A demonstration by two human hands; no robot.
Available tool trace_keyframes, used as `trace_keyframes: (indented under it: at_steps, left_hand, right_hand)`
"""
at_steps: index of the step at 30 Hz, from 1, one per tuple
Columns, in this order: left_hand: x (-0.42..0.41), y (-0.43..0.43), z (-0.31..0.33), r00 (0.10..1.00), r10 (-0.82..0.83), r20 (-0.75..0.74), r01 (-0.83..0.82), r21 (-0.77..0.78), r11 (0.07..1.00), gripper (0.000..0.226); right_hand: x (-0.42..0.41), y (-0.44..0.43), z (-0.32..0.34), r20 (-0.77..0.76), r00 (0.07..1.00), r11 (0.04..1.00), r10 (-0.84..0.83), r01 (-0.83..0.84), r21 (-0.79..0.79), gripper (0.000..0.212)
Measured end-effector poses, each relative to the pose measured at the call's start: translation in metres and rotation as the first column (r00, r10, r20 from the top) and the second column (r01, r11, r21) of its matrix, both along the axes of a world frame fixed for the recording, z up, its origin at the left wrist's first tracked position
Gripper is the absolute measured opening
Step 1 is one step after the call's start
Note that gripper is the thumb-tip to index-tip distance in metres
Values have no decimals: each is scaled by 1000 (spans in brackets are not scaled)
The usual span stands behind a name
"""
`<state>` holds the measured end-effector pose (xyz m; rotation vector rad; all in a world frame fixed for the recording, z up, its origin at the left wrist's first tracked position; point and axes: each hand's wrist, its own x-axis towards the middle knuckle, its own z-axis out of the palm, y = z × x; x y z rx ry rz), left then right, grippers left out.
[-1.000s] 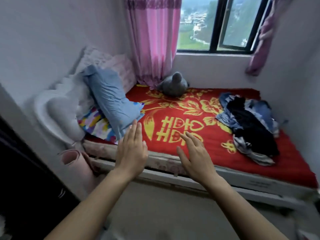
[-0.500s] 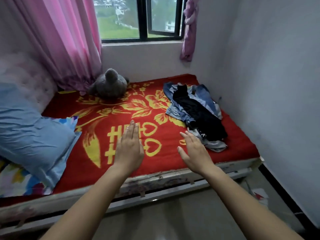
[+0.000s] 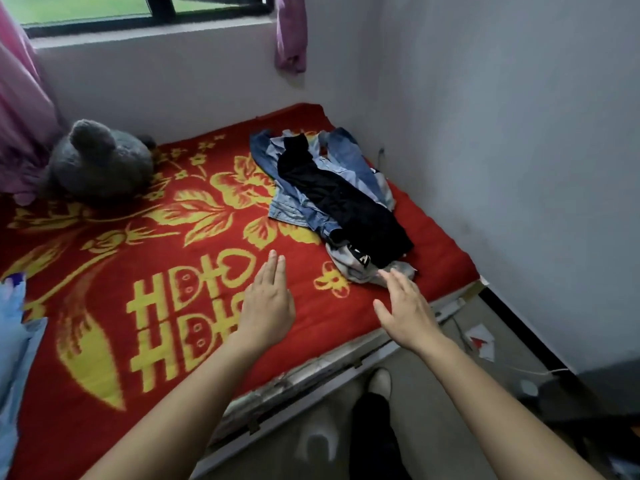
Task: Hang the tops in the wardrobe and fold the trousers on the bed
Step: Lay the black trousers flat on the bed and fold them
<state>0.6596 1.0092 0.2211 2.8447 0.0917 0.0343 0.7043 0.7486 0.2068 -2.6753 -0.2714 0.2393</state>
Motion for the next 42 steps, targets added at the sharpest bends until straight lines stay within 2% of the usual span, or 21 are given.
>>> trace_keyframes:
  at_steps: [7, 10, 13, 16, 19, 21, 23, 26, 29, 31, 32, 34, 36, 39, 41, 42]
  left_hand:
    - [129, -31, -80, 974, 18, -225, -6, 54, 999, 77]
    - [186, -58, -119, 940, 55, -336, -48, 30, 998, 77]
    - [249, -93, -154, 932, 54, -360, -76, -48, 996, 74]
    - [307, -133, -192, 945, -4, -326, -36, -115, 993, 65]
    - [347, -165, -233, 953, -147, -263, 91, -214, 973, 50]
    - [371, -181, -261, 945, -247, -214, 196, -234, 952, 45]
    - [394, -193, -291, 931, -282, -229, 235, -214, 948, 51]
    - [417, -201, -333, 908, -202, -368, 156, -151, 976, 67]
    - [424, -202, -362, 890, -127, -438, 119, -45, 992, 84]
    - [426, -206, -373, 898, -112, -426, 148, 53, 988, 95]
    - [427, -208, -375, 909, -99, -406, 149, 93, 984, 95]
    - [432, -211, -377, 940, -74, -333, 120, 121, 985, 75]
    - [437, -210, -377, 964, -46, -262, 66, 65, 996, 51]
    - [432, -197, -376, 978, 44, -204, -79, -165, 983, 40]
    - [423, -181, -372, 944, 232, -235, -308, -370, 876, 41]
    - [417, -172, -370, 893, 347, -286, -445, -457, 770, 40]
  right_hand:
    - [132, -17, -103, -200, 980, 999, -16, 23, 35, 70]
    - [193, -30, -151, -324, 946, 998, 2, 19, 62, 72]
    - [257, -50, -198, -378, 926, 992, -28, 72, 101, 72]
    - [323, -70, -246, -441, 878, 952, -186, 272, 140, 68]
    - [361, -88, -289, -533, 722, 800, -441, 586, 132, 65]
    - [378, -99, -311, -499, 680, 740, -537, 664, 108, 66]
    - [392, -112, -327, -424, 718, 750, -552, 650, 124, 68]
    - [413, -130, -346, -332, 774, 780, -540, 608, 149, 71]
    - [434, -136, -363, -347, 810, 826, -473, 545, 144, 77]
    - [439, -134, -373, -382, 836, 877, -394, 466, 115, 71]
    - [437, -132, -377, -410, 832, 887, -375, 451, 103, 63]
    - [428, -128, -383, -461, 806, 883, -370, 460, 96, 50]
    - [414, -127, -385, -472, 802, 874, -366, 470, 122, 44]
    - [398, -124, -384, -441, 821, 874, -364, 465, 144, 39]
    - [392, -118, -379, -380, 850, 898, -364, 429, 98, 41]
    - [389, -114, -376, -340, 865, 911, -370, 410, 52, 42]
